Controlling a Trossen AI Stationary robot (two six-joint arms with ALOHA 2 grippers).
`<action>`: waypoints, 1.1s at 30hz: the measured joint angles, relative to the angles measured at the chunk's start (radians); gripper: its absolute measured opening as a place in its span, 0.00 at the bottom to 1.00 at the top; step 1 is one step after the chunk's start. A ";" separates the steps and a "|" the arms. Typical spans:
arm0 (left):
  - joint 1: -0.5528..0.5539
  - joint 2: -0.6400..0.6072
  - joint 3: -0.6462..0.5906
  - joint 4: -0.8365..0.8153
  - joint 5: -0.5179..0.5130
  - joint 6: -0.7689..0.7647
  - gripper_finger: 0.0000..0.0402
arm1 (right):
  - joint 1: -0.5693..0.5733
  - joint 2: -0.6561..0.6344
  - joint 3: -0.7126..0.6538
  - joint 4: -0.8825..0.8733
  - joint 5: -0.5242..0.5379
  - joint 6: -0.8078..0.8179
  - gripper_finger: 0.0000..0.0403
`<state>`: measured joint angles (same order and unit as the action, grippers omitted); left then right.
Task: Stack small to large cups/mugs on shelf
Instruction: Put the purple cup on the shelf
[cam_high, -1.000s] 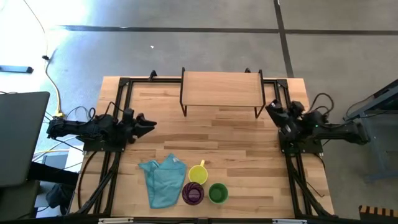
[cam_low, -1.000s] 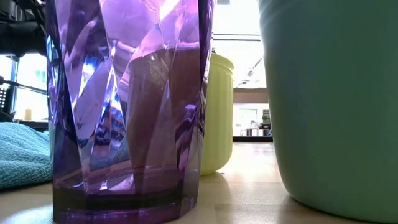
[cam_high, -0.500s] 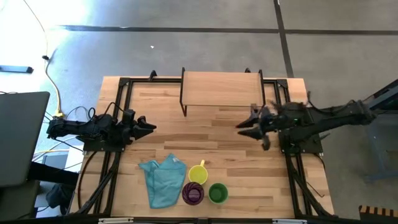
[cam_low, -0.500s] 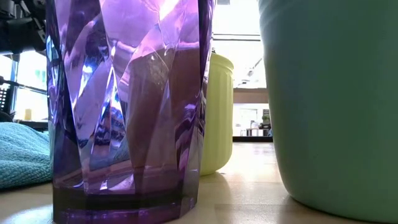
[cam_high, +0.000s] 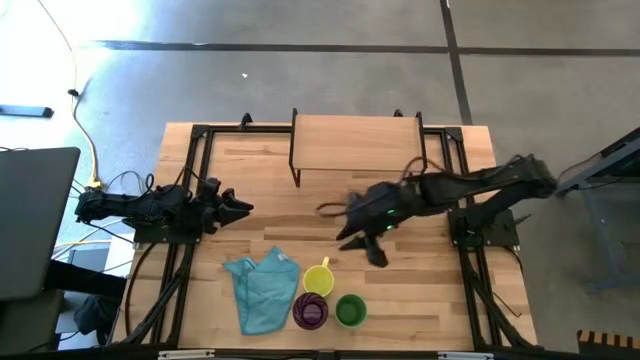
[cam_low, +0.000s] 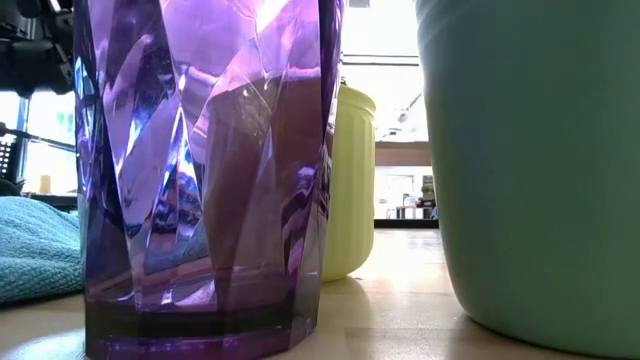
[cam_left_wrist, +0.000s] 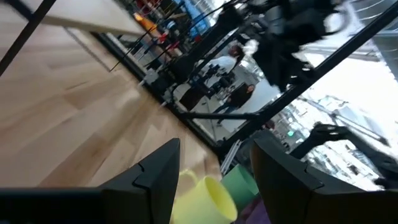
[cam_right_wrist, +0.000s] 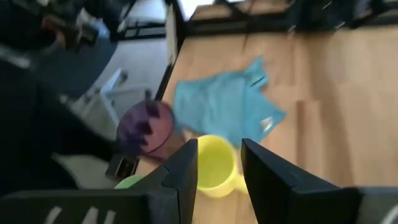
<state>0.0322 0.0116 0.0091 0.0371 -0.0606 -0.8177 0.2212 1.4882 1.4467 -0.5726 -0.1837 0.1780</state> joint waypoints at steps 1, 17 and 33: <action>0.000 0.000 0.000 -0.007 0.000 0.000 0.46 | 0.004 0.033 0.037 -0.032 -0.011 0.000 0.28; 0.000 0.000 0.000 -0.014 0.009 0.117 0.46 | 0.091 0.329 0.288 -0.120 -0.056 0.115 0.28; 0.000 0.000 0.000 -0.020 0.049 0.159 0.46 | 0.175 0.456 0.289 0.011 0.127 0.184 0.28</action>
<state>0.0322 0.0120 0.0090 0.0167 -0.0121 -0.6590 0.3963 1.9439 1.7359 -0.5614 -0.0563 0.3617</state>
